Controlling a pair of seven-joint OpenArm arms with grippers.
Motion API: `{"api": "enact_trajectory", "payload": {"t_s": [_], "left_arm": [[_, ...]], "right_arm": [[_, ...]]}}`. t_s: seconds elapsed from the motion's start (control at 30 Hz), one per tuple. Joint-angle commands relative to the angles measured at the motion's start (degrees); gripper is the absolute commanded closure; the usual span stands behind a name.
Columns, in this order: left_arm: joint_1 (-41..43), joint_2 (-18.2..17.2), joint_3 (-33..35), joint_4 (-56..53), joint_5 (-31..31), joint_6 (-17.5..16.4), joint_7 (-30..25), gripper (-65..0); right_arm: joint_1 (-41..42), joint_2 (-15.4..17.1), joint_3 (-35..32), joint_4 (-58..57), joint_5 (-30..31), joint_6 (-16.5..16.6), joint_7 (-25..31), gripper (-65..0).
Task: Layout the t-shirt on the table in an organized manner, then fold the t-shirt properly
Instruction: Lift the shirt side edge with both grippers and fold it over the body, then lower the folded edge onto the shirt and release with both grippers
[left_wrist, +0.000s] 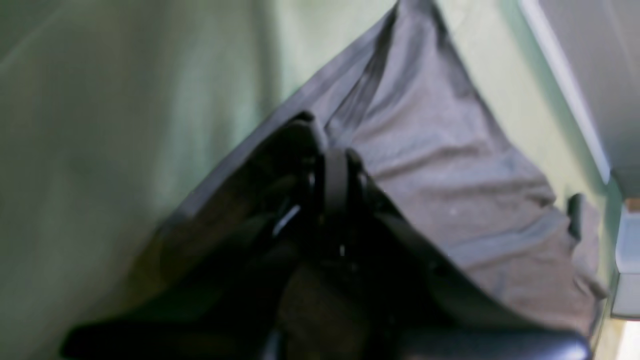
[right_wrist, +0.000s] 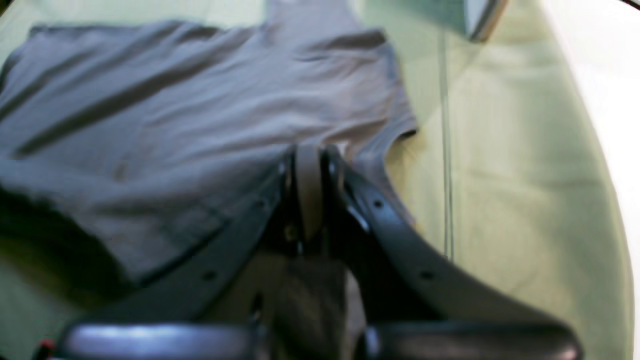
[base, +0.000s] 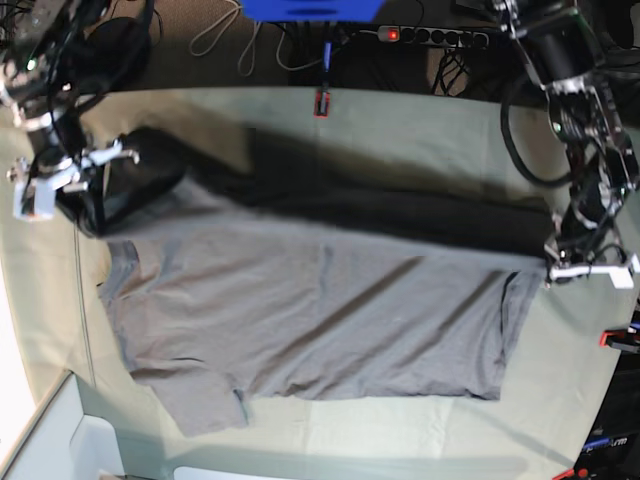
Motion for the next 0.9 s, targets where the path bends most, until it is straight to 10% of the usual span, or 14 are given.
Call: {"api": "enact_trajectory", "payload": {"t_s": [0.0,0.43,0.87], "left_arm": [[-1.4,-1.1,-0.1,0.4,-0.5,-0.5,-1.0,-0.1],[-4.3,-1.4,-0.1,-5.3,-0.5,-0.6,-1.3,-0.1],[-4.3,-1.5,-0.1,-5.3,-0.5,-0.6,-1.3,-0.1]], "right_arm": [[1.4,1.1,0.5,-0.2,0.9,-0.3,1.2,0.0],[13.9,8.4,-4.0,-17.9,0.8,-0.3,0.4,0.0],[21.3,9.1,-12.5,-24.2,0.8,-0.3,0.4,0.0]]}}
